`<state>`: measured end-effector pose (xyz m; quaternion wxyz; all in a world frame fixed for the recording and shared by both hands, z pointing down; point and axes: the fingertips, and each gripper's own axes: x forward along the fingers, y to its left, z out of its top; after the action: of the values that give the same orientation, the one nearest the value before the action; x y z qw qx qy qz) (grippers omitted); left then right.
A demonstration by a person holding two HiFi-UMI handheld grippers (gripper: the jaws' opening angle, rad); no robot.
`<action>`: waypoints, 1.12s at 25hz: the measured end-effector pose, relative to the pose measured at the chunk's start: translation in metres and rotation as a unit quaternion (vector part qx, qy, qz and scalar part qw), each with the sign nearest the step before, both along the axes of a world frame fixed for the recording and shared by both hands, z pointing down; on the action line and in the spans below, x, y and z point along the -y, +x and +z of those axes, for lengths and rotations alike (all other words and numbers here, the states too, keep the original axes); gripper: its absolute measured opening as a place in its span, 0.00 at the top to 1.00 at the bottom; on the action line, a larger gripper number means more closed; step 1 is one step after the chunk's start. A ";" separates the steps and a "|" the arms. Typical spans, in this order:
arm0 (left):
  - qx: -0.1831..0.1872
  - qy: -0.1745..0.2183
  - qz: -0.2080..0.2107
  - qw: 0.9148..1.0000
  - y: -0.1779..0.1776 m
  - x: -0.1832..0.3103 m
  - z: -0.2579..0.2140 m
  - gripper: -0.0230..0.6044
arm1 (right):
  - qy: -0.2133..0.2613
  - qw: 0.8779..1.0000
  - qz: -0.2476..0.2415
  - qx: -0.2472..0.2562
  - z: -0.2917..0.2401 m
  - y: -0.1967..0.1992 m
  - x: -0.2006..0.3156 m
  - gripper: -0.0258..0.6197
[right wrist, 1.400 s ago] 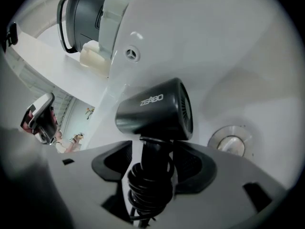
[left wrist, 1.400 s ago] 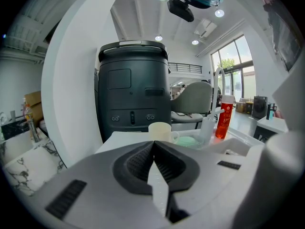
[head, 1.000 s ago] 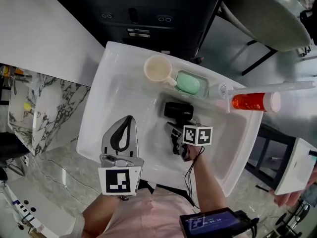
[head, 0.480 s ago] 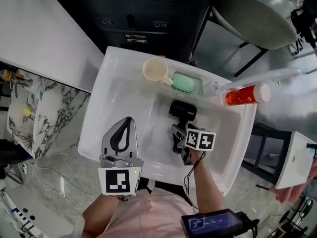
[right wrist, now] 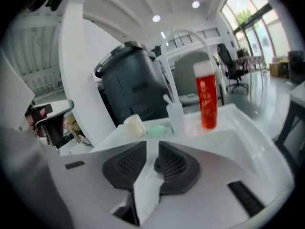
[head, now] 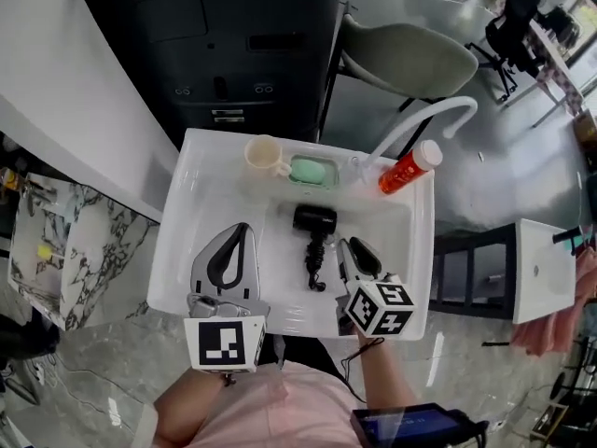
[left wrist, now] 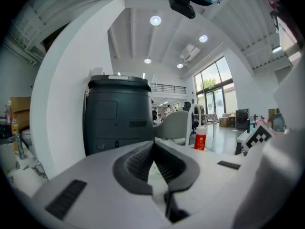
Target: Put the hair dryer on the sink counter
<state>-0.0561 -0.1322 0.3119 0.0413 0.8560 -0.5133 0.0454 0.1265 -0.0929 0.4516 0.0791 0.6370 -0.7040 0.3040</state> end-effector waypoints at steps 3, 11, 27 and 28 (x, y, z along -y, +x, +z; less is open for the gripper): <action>-0.016 0.030 0.020 0.999 0.008 -0.013 -0.036 0.95 | 0.073 0.996 0.024 -0.053 -0.062 0.003 -0.015 0.96; -0.030 0.104 0.065 0.992 0.012 -0.047 -0.110 0.95 | 0.216 0.964 0.030 -0.151 -0.185 -0.018 -0.058 0.96; -0.041 0.128 0.088 0.987 0.012 -0.076 -0.131 0.95 | 0.297 0.940 0.027 -0.168 -0.249 -0.045 -0.092 0.96; -0.040 0.128 0.086 0.987 0.011 -0.075 -0.131 0.95 | 0.298 0.939 0.025 -0.168 -0.250 -0.046 -0.091 0.96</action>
<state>-0.0455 -0.0567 0.1812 -0.0518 0.8965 -0.4369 -0.0519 0.0800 -0.0014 0.2018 -0.0049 0.6904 -0.7228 -0.0298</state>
